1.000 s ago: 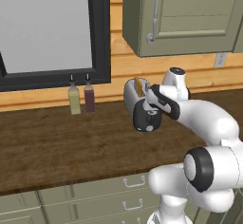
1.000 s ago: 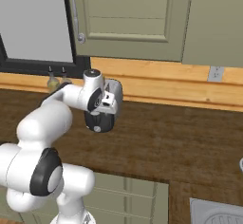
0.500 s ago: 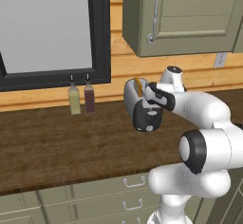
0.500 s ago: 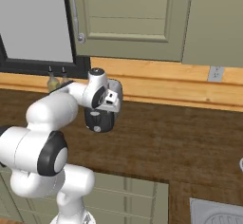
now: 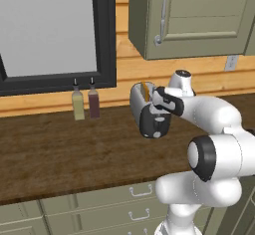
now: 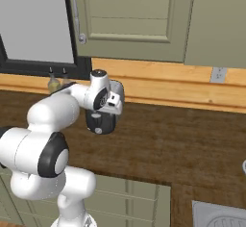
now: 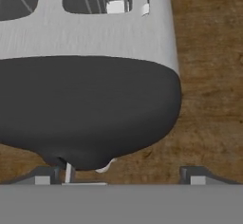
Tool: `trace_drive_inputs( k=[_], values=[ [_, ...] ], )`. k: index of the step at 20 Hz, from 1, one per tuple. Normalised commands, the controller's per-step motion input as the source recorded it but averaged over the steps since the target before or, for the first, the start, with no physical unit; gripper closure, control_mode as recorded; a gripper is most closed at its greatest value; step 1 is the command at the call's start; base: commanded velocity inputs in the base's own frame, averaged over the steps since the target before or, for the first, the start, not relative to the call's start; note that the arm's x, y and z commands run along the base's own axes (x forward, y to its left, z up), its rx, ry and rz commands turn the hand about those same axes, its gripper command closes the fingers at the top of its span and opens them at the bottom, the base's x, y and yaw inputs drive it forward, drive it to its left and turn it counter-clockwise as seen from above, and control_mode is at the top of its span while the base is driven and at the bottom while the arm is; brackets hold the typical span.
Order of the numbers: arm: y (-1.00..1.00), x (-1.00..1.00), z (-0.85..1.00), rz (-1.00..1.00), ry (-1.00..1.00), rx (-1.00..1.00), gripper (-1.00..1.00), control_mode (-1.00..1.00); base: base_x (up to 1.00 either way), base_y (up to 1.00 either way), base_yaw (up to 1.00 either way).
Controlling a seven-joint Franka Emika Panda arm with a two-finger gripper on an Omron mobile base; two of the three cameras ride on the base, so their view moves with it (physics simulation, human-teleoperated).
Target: Start the toaster. Once the lever pops up, take the bread to the plate on the dining counter.
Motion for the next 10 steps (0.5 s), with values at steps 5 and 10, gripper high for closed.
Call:
trace_drive_inputs(
  k=[5, 10],
  values=[
    [-0.15, -0.10, -0.14, 0.00, 0.00, 0.00, -1.00, -1.00, 0.00, 0.00, 0.00],
    [-0.13, -0.11, -0.09, 0.00, 0.00, 0.00, -1.00, -1.00, 0.00, 0.00, 0.00]
  ],
)
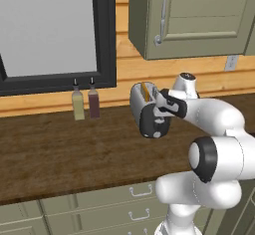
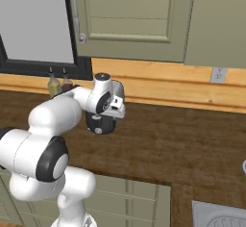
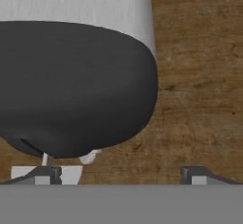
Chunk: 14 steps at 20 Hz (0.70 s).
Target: Start the toaster. Once the lever pops up, take the bread to the plate on the dining counter.
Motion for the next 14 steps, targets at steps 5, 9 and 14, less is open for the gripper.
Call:
trace_drive_inputs(
  k=[5, 9, 14],
  values=[
    [-0.04, -0.03, -0.23, 0.00, 0.00, 0.00, -1.00, -1.00, 0.00, 0.00, 0.00],
    [0.00, 0.00, -0.28, 0.00, 0.00, 0.00, -1.00, -1.00, 0.00, 0.00, 0.00],
    [0.00, 0.00, -0.36, 0.00, 0.00, 0.00, -1.00, -1.00, 0.00, 0.00, 0.00]
  ],
)
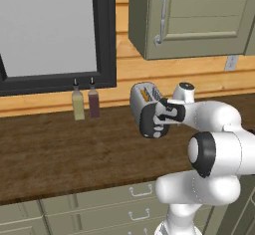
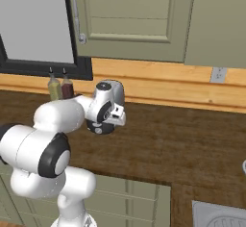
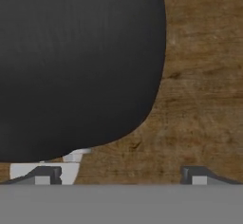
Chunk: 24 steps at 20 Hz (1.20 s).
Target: Start the toaster. Once the lever pops up, take the bread to the plate on the dining counter.
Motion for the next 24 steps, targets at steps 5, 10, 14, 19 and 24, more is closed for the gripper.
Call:
trace_drive_inputs(
  k=[5, 10, 14, 19, 24],
  values=[
    [0.00, 0.00, -0.31, 0.00, 0.00, 0.00, -1.00, -1.00, 0.00, 0.00, 0.00],
    [0.00, 0.00, 0.00, 0.00, 0.00, 0.00, -1.00, -1.00, 0.00, 0.00, 0.00],
    [0.00, -0.02, 0.04, 0.00, -0.02, 0.00, -1.00, -1.00, 0.00, 0.00, 0.00],
    [0.00, -0.08, 0.50, 0.00, -0.12, 0.00, -1.00, -1.00, 0.00, 0.00, 0.00],
    [0.05, -0.26, 0.65, 0.00, -0.17, 0.00, -1.00, -1.00, 0.00, 0.00, 0.00]
  ],
)
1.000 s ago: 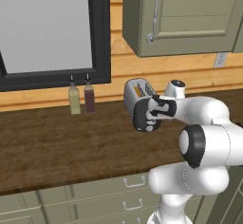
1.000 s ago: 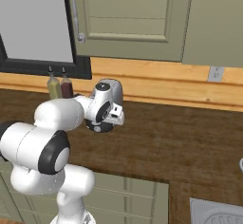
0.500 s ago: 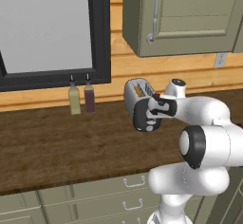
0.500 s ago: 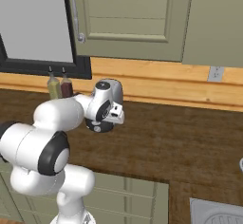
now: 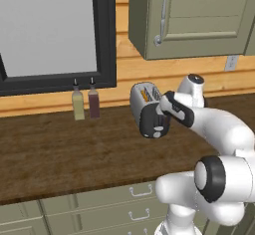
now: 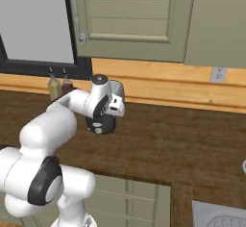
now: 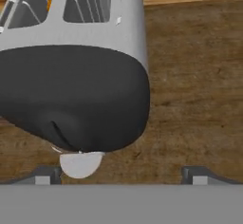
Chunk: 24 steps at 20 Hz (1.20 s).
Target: Start the toaster. Once the lever pops up, take the bread to the plate on the dining counter.
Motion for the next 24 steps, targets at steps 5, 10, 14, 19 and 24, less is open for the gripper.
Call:
trace_drive_inputs(
  k=[5, 10, 14, 19, 24],
  values=[
    [0.11, -0.37, 0.67, 0.00, -0.26, -0.01, -1.00, -1.00, 0.00, 0.00, 0.00],
    [0.24, -0.15, 0.59, 0.00, -0.24, 0.00, -1.00, -1.00, 0.00, 0.00, 0.00],
    [0.42, -0.03, 0.58, 0.00, -0.25, 0.00, -1.00, -1.00, 0.00, 0.00, 0.00],
    [0.37, 0.00, 0.55, 0.00, -0.13, -0.01, -1.00, -1.00, 0.00, 0.00, 0.00],
    [0.16, 0.01, 0.19, 0.00, 0.00, 0.00, -1.00, -1.00, 0.00, 0.00, 0.00]
  ],
)
